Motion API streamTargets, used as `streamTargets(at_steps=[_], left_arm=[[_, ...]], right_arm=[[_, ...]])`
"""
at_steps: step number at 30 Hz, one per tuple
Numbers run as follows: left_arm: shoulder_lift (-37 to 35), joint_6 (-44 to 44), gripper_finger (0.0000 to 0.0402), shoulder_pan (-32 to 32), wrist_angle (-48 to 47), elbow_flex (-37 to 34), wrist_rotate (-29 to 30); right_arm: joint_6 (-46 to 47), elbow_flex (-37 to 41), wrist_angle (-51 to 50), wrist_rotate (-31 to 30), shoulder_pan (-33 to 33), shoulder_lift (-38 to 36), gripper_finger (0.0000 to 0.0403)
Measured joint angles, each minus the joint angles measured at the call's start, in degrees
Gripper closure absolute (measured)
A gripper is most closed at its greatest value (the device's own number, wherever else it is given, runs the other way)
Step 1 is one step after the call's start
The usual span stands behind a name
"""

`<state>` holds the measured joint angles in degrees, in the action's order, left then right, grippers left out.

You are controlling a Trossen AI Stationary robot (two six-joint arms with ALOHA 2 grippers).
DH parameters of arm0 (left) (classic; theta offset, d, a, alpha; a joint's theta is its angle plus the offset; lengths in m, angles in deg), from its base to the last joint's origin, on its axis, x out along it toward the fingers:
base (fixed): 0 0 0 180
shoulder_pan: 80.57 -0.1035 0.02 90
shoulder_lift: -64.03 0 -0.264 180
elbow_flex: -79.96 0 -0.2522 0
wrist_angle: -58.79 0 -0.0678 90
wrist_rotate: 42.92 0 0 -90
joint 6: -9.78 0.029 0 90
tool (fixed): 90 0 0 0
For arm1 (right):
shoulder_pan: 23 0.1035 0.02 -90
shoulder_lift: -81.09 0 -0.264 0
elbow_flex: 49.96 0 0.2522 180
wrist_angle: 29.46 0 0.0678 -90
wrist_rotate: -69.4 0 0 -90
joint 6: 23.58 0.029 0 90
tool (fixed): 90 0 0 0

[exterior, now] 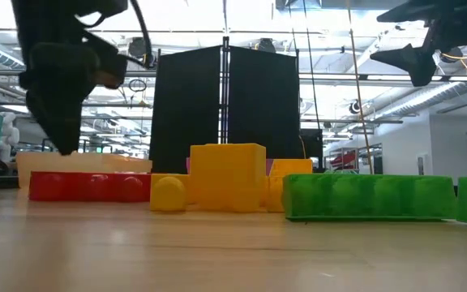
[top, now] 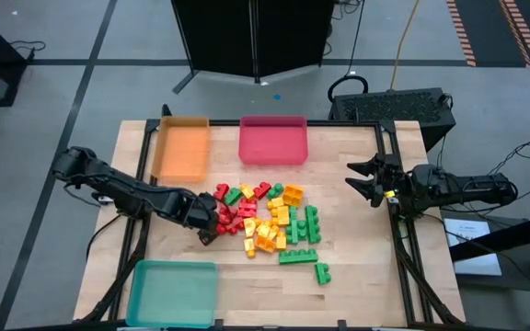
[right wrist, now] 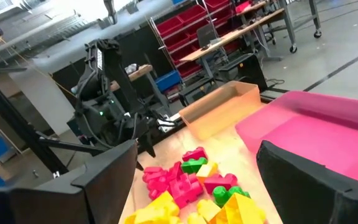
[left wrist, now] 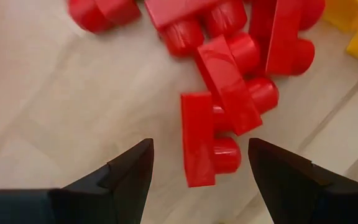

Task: Sort blocks
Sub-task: Put the red game piece into the red bin

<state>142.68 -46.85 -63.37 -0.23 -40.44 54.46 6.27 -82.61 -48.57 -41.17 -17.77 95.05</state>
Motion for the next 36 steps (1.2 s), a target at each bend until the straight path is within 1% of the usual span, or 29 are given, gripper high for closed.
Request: streamTargets(at_steps=[4,9,12,15,17,19,23,28,32,36], left_arm=[[0.0,-0.1,0.0136,1.4,2.8,-2.4,-1.2],[0.0,-0.1,0.0136,1.8,8.6,-6.6,-1.5],[0.9,-0.1,0.0136,1.3,12.9,-8.9,-1.3],[3.0,0.3,0.0137,1.0,14.9,-10.2,-1.2],[4.4,1.3,0.0143,0.7,14.9,-10.2,-1.1],[5.7,1.7,0.0164,0.3,14.9,-10.1,-1.5],[6.0,1.7,0.0245,0.0,15.0,-9.8,-1.9],[4.2,1.5,0.0247,0.0,13.1,-8.6,-2.5],[2.1,0.1,0.0247,-0.1,12.0,-6.9,-4.6],[0.8,-1.4,0.0247,-0.7,7.1,-4.2,-5.6]], right_arm=[[-0.1,0.0,-0.1,0.1,0.0,0.0,0.0080],[-0.2,0.0,-0.3,0.1,0.0,0.0,0.0081],[-0.3,0.0,-0.4,0.1,0.0,0.0,0.0081],[-0.3,0.0,-0.5,0.1,0.0,0.0,0.0081],[-0.3,0.0,-0.7,0.1,0.0,0.0,0.0081],[-0.3,0.0,-1.1,0.1,0.0,0.0,0.0081],[-0.3,0.0,-1.0,0.0,0.0,0.0,0.0081],[-0.3,0.0,-1.8,-0.1,0.0,0.0,0.0081],[1.3,0.0,-3.9,-0.1,0.0,0.0,0.0081],[2.6,0.0,-5.1,-0.1,0.0,0.0,0.0081]])
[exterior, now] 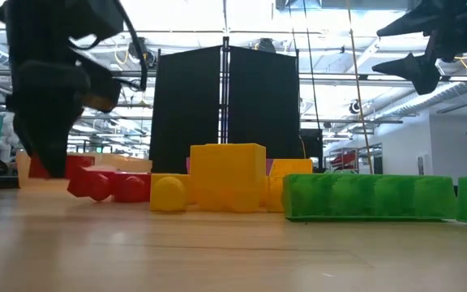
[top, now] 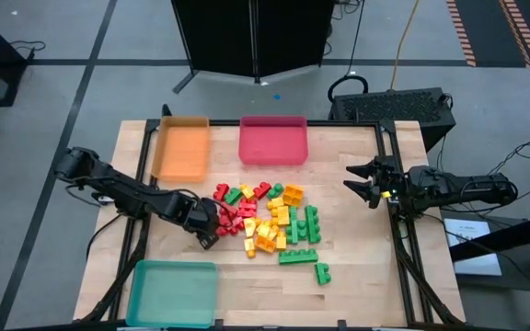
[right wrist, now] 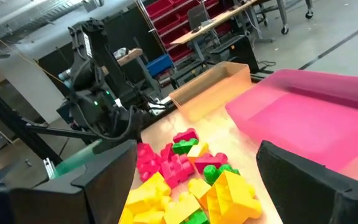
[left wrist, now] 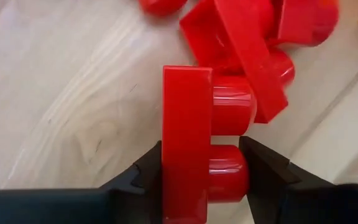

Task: Sort blocks
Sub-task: Put the red game piece into the red bin, then put the green game piece into the blue bin

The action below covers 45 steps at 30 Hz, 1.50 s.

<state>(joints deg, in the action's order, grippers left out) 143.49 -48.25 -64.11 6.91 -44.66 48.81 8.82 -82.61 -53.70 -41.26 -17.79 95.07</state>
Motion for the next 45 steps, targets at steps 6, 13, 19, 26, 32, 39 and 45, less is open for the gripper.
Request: streamTargets(at_steps=[6,13,19,26,32,39,45], left_arm=[[-2.1,1.9,0.0247,-4.9,-5.1,7.0,3.0],[-2.4,14.8,0.0247,-15.5,-0.9,15.6,12.1],[-0.8,25.5,0.0247,-29.1,16.9,16.6,13.9],[7.6,29.0,0.0247,-40.2,29.3,16.7,9.3],[16.1,33.7,0.0247,-41.7,30.3,21.4,9.0],[21.7,42.1,0.0120,-41.0,29.7,27.3,9.0],[21.7,40.0,0.0017,-40.8,24.1,30.9,8.6]], right_arm=[[0.0,0.0,0.0,0.0,0.0,0.0,0.0081],[0.0,0.0,-0.1,0.0,0.0,0.0,0.0080],[0.0,0.0,-0.2,0.0,0.0,0.0,0.0081],[0.1,0.0,-0.3,0.0,0.0,0.0,0.0081],[1.4,0.0,-0.4,0.0,0.0,0.0,0.0081],[1.5,0.0,-0.6,0.1,0.0,0.0,0.0081],[0.0,0.0,-2.7,4.5,0.0,0.9,0.0081]])
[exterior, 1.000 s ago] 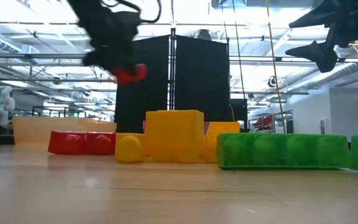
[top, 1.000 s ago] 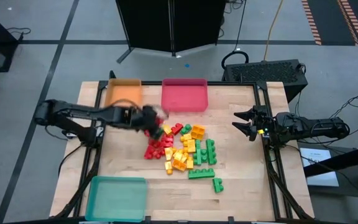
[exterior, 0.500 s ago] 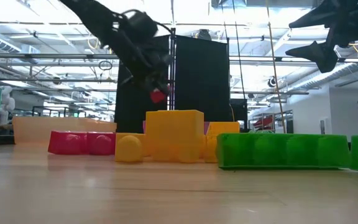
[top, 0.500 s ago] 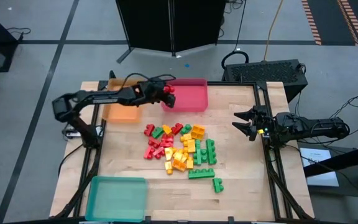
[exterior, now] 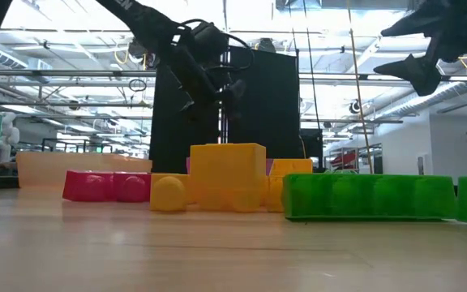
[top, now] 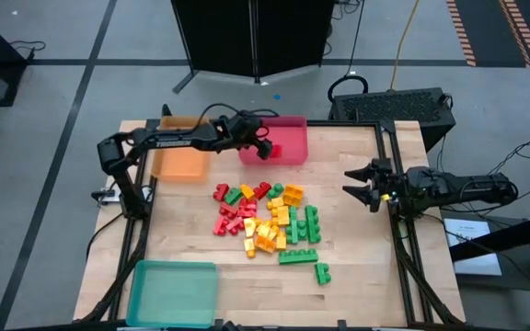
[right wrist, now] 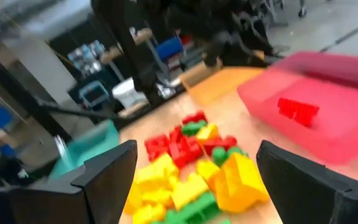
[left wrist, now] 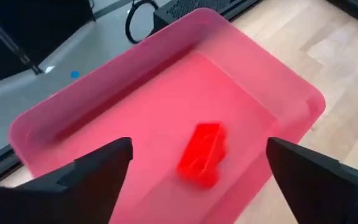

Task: Sort blocks
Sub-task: Put the green game piece into the blue bin

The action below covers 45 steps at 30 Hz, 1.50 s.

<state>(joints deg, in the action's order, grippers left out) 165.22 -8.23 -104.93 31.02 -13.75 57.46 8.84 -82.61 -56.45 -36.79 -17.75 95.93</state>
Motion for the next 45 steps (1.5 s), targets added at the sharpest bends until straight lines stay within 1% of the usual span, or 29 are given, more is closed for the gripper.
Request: streamTargets(at_steps=[2,4,5,7,9,10,12,14,16,18,21,23,25,26,28,30,32,34,36,38,40,43,45], left_arm=[[0.0,0.3,0.0013,0.0,-3.2,1.9,-1.4],[0.0,-1.8,0.0011,0.0,-7.6,4.0,-4.3],[0.0,-3.6,0.0011,0.0,-10.2,5.2,-6.8],[0.0,-5.3,0.0010,0.3,-13.9,6.9,-13.6],[-0.4,-5.7,0.0010,1.1,-17.2,8.3,-19.9],[-0.8,-5.7,0.0010,1.8,-18.8,8.9,-22.1],[-1.4,-5.6,0.0009,3.8,-21.2,10.6,-24.0],[-2.8,-4.0,0.0009,6.3,-25.1,11.9,-23.8],[-5.0,-1.5,0.0009,9.8,-26.6,14.0,-21.2],[-8.2,0.5,0.0009,14.2,-29.1,15.4,-16.8],[-14.0,1.1,0.0008,21.5,-31.3,16.9,-7.6],[-18.6,-1.6,0.0008,26.2,-33.8,16.9,-0.3],[-22.5,-6.3,0.0008,30.7,-36.7,16.9,6.7],[-24.5,-9.0,0.0008,32.8,-39.1,16.9,9.4],[-27.5,-15.2,0.0008,36.4,-43.7,16.9,12.9],[-30.1,-21.7,0.0008,39.5,-47.2,16.9,15.4],[-31.8,-26.1,0.0008,42.2,-50.4,16.9,16.3],[-32.8,-29.2,0.0008,44.6,-53.1,16.9,16.3],[-33.0,-31.1,0.0008,46.6,-56.3,16.8,16.3],[-33.0,-32.8,0.0008,48.6,-59.8,16.8,16.5],[-32.9,-35.0,0.0008,50.8,-63.3,16.6,16.8],[-32.9,-38.6,0.0008,53.8,-66.5,14.9,18.8],[-32.8,-41.5,0.0008,55.9,-68.0,14.0,21.1]], right_arm=[[0.0,0.0,-1.3,0.0,0.0,1.1,0.0081],[0.1,0.0,-2.2,0.2,0.0,2.9,0.0081],[0.5,0.0,-2.8,1.0,0.0,3.9,0.0081],[1.5,0.0,-3.6,4.4,0.1,6.7,0.0081],[3.5,0.0,-4.3,8.7,0.1,10.6,0.0081],[4.8,0.0,-4.9,10.4,0.2,12.8,0.0081],[7.5,0.0,-5.1,13.9,0.7,17.3,0.0081],[10.5,0.0,-5.0,16.2,2.3,21.9,0.0081],[14.4,0.0,-4.6,16.6,4.4,26.0,0.0081],[19.4,0.1,-2.6,16.5,7.1,30.0,0.0081],[28.4,-0.3,1.0,16.8,12.7,35.0,0.0081],[34.5,-2.1,1.9,16.6,16.8,38.7,0.0081],[39.6,-4.9,0.9,15.7,20.7,43.0,0.0081],[41.6,-7.0,-0.1,14.8,22.4,45.5,0.0081],[44.5,-12.0,-4.1,13.5,25.2,51.3,0.0081],[46.5,-18.6,-11.7,12.4,26.8,57.5,0.0081],[48.6,-26.2,-21.3,11.2,27.9,64.1,0.0081],[49.9,-33.8,-32.3,9.1,28.5,70.6,0.0081],[51.4,-40.6,-38.3,8.6,28.7,76.3,0.0081],[51.9,-45.5,-40.4,8.8,28.8,80.7,0.0081],[53.2,-49.4,-38.0,8.7,28.9,84.4,0.0081],[55.2,-52.9,-34.8,8.8,29.4,88.7,0.0081],[58.4,-53.9,-34.8,8.7,30.1,90.9,0.0081]])
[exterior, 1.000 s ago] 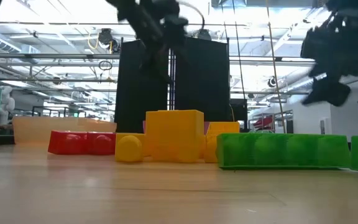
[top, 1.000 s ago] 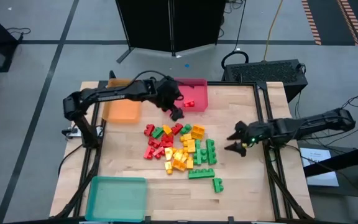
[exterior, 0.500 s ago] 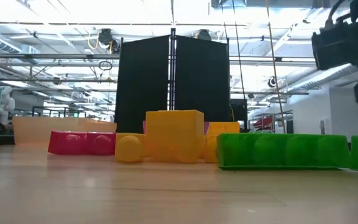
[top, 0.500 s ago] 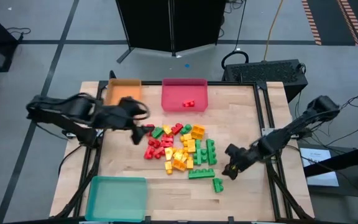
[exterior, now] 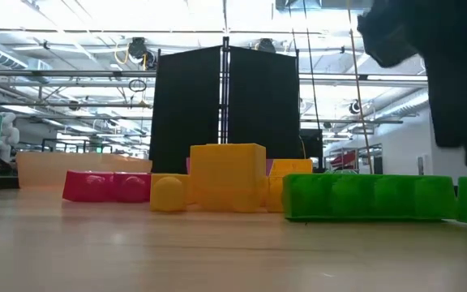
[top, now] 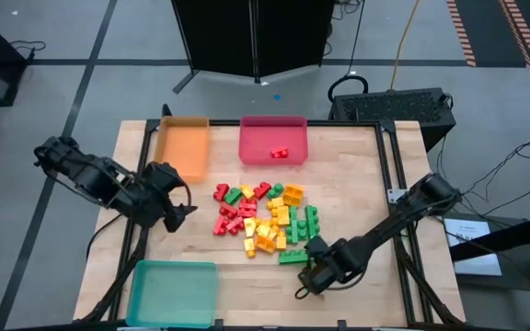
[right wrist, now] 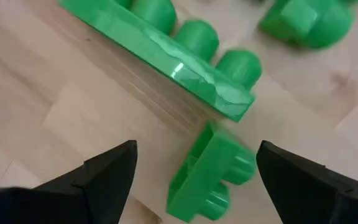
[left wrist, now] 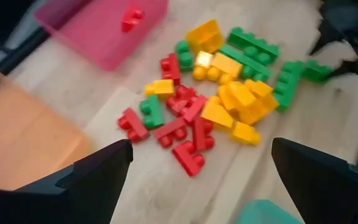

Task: Sort blocks
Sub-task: Put the green game piece into the blue bin

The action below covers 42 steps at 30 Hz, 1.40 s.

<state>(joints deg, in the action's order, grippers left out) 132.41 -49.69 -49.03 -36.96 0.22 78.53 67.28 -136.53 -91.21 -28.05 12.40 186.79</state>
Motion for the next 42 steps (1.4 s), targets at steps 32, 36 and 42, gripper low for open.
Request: streamTargets(at_steps=[32,36,42], left_arm=[[-2.1,-21.7,0.0068,6.6,7.0,-20.9,1.7],[-4.5,-23.0,0.0078,6.9,11.5,-20.9,5.7],[-9.1,-16.1,0.0079,6.9,21.0,-20.9,14.8]], right_arm=[[4.0,0.1,1.9,5.2,1.8,6.2,0.0246],[3.7,-1.3,-0.1,-3.2,1.7,2.7,0.0246],[-5.2,-5.0,-0.1,-20.5,-0.8,-4.9,0.0246]])
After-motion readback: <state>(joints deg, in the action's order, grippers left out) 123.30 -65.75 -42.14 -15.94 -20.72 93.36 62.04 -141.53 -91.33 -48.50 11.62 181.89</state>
